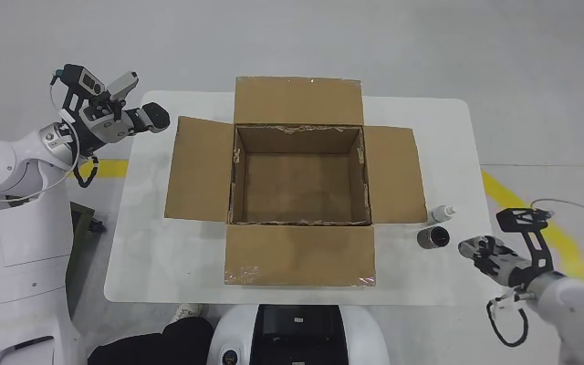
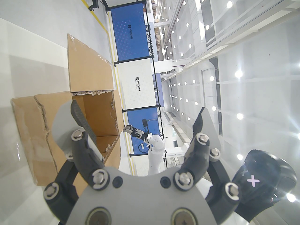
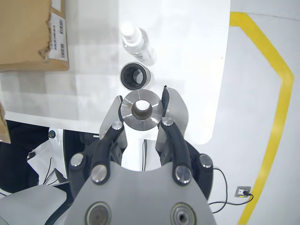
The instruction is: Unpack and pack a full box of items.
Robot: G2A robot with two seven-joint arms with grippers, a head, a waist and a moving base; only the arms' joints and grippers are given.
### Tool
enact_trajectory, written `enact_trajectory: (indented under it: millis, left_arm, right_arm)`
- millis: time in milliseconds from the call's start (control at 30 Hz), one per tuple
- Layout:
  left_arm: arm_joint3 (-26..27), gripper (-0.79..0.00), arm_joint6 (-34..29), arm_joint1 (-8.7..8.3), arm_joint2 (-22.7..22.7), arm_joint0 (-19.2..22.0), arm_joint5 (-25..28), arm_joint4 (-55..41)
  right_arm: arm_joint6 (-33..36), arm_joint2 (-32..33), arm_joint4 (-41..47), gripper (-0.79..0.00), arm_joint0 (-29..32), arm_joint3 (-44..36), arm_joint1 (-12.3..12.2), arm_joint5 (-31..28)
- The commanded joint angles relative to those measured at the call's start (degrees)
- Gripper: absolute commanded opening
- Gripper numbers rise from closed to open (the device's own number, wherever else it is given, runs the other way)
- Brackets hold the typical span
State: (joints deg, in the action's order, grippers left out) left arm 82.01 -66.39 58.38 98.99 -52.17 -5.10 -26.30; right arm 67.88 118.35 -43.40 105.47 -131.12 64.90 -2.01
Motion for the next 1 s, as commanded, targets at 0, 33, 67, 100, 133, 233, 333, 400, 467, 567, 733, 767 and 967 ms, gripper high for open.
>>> enact_trajectory:
  millis: [0,33,67,100,133,233,333,400,467,567,733,767,967]
  left_arm:
    - [0.0,0.0,0.0,0.0,0.0,0.0,0.0,0.0]
    - [0.0,0.0,0.0,0.0,0.0,0.0,0.0,0.0]
    - [0.0,0.0,0.0,0.0,0.0,0.0,0.0,0.0]
    - [0.0,0.0,0.0,0.0,0.0,0.0,0.0,0.0]
    - [0.0,0.0,0.0,0.0,0.0,0.0,0.0,0.0]
    - [0.0,0.0,0.0,0.0,0.0,0.0,0.0,0.0]
    - [0.0,0.0,0.0,0.0,0.0,0.0,0.0,0.0]
    - [0.0,0.0,0.0,0.0,0.0,0.0,0.0,0.0]
    - [0.0,0.0,0.0,0.0,0.0,0.0,0.0,0.0]
    - [0.0,0.0,0.0,0.0,0.0,0.0,0.0,0.0]
    - [0.0,0.0,0.0,0.0,0.0,0.0,0.0,0.0]
    - [0.0,0.0,0.0,0.0,0.0,0.0,0.0,0.0]
    - [0.0,0.0,0.0,0.0,0.0,0.0,0.0,0.0]
  right_arm:
    - [-1.26,-0.58,-0.27,-0.785,0.5,1.25,0.03,0.19]
    - [-1.83,-0.89,-0.38,-0.785,0.7,1.96,0.04,0.33]
    - [-2.19,-1.22,-0.85,-0.785,0.88,2.54,0.03,0.42]
    - [-2.62,-1.58,-0.97,-0.785,0.92,2.98,0.02,0.5]
    - [-2.76,-1.92,-1.24,-0.785,1.01,3.44,0.0,0.68]
    - [-2.66,-3.26,-2.47,-0.785,0.99,4.51,-0.1,1.04]
    - [-3.25,-4.62,-2.89,-0.785,0.88,5.65,-0.13,1.59]
    - [-3.65,-5.4,-3.0,-0.785,0.84,6.24,-0.15,1.95]
    - [-4.17,-6.19,-2.9,-0.785,0.76,6.81,-0.14,2.3]
    - [-4.54,-7.57,-3.31,-0.785,0.5,7.49,-0.18,2.77]
    - [-4.08,-10.1,-5.66,-0.785,-0.5,8.85,-0.35,3.51]
    - [-3.89,-10.62,-6.31,-0.785,-0.77,9.09,-0.39,3.65]
    - [-4.45,-12.2,-7.02,-0.785,-1.53,10.1,-0.47,4.66]
